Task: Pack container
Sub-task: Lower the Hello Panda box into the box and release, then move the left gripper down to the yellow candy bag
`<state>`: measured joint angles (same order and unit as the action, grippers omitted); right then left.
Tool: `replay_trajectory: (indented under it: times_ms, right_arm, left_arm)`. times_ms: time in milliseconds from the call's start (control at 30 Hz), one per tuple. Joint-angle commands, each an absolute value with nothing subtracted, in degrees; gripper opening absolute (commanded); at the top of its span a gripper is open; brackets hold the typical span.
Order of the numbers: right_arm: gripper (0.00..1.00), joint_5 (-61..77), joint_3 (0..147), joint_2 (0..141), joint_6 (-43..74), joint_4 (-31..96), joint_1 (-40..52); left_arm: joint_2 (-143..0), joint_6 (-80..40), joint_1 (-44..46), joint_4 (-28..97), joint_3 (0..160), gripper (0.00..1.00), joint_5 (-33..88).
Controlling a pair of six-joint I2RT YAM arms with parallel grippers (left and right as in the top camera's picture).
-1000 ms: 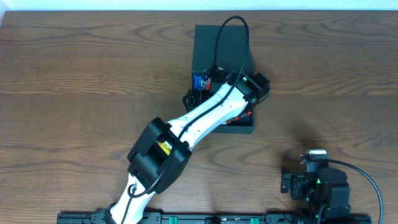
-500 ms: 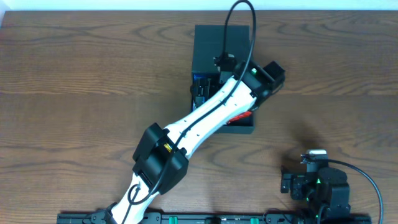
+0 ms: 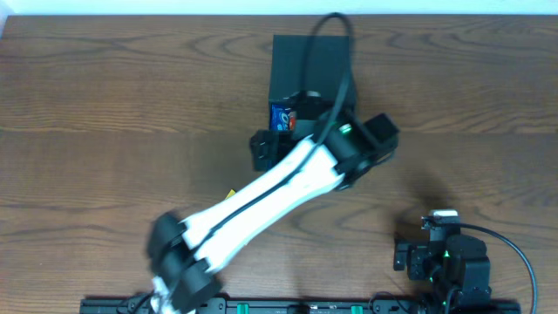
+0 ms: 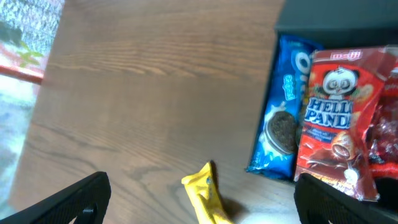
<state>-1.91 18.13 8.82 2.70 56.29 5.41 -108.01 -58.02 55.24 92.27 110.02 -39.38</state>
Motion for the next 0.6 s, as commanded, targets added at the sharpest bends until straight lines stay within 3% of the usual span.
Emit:
replay_trajectory:
  times_ms: [0,300,567]
  right_arm:
    - [0.99,-1.87,17.89,8.4,2.04,56.49,4.91]
    - [0.99,-1.87,17.89,8.4,2.04,56.49,4.91]
    - [0.99,-1.89,17.89,8.4,2.04,56.49,4.89]
  left_arm:
    - [-101.49,-63.64,55.0,93.65,103.33,0.95,-36.82]
    - [-82.54,-69.89,53.39,77.32,75.55,0.95,-18.65]
    - [-73.91,-71.59,43.88,55.33,56.47,0.95,3.49]
